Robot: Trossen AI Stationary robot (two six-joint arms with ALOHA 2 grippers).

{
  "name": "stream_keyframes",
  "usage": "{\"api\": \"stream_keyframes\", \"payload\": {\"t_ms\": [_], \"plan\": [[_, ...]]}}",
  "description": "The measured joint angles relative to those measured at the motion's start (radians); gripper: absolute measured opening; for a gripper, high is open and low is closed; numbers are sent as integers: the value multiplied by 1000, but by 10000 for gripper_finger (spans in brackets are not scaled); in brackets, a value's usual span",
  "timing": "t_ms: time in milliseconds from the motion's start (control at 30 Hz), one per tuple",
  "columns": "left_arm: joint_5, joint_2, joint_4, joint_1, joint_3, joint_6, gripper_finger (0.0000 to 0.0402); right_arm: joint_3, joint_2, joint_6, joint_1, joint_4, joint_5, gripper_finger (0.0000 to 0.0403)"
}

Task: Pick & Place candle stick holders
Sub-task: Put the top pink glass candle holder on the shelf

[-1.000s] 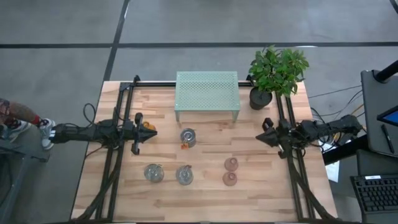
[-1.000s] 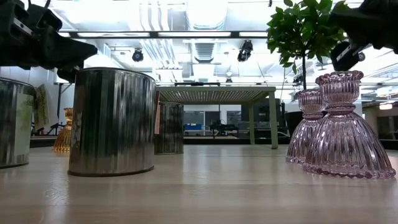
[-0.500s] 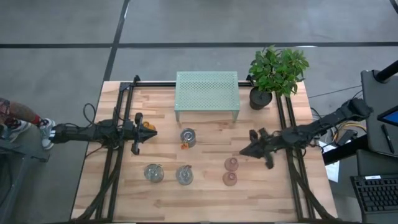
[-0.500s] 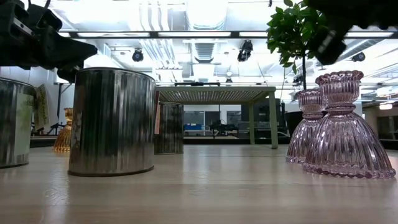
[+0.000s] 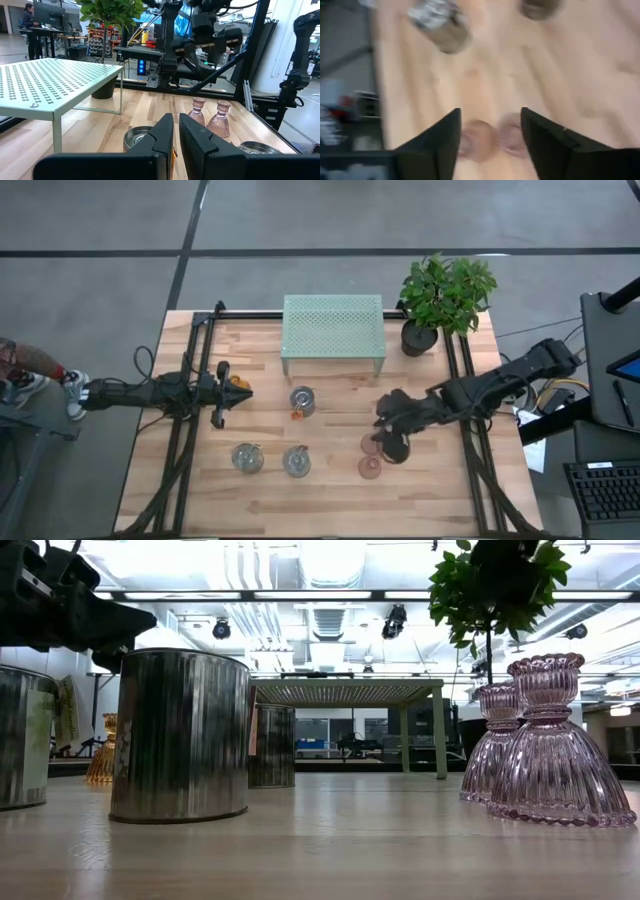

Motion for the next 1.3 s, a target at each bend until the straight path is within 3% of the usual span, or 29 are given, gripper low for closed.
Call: {"api": "stream_keyframes", "payload": {"t_ms": [100, 333, 633, 1000, 1300], "plan": [[0, 0, 0, 0, 0, 0, 35, 83, 62, -26, 0, -131, 35, 252], [0, 0, 0, 0, 0, 0, 35, 107, 186, -85, 0, -147, 28, 293], [0, 0, 0, 0, 0, 0, 35, 85, 263, -53, 1, -137, -51, 286], [0, 0, 0, 0, 0, 0, 35, 54, 306, -64, 6, -96, -53, 292], [0, 0, 0, 0, 0, 0, 35, 38, 309, -68, 6, -92, -48, 246]]}}
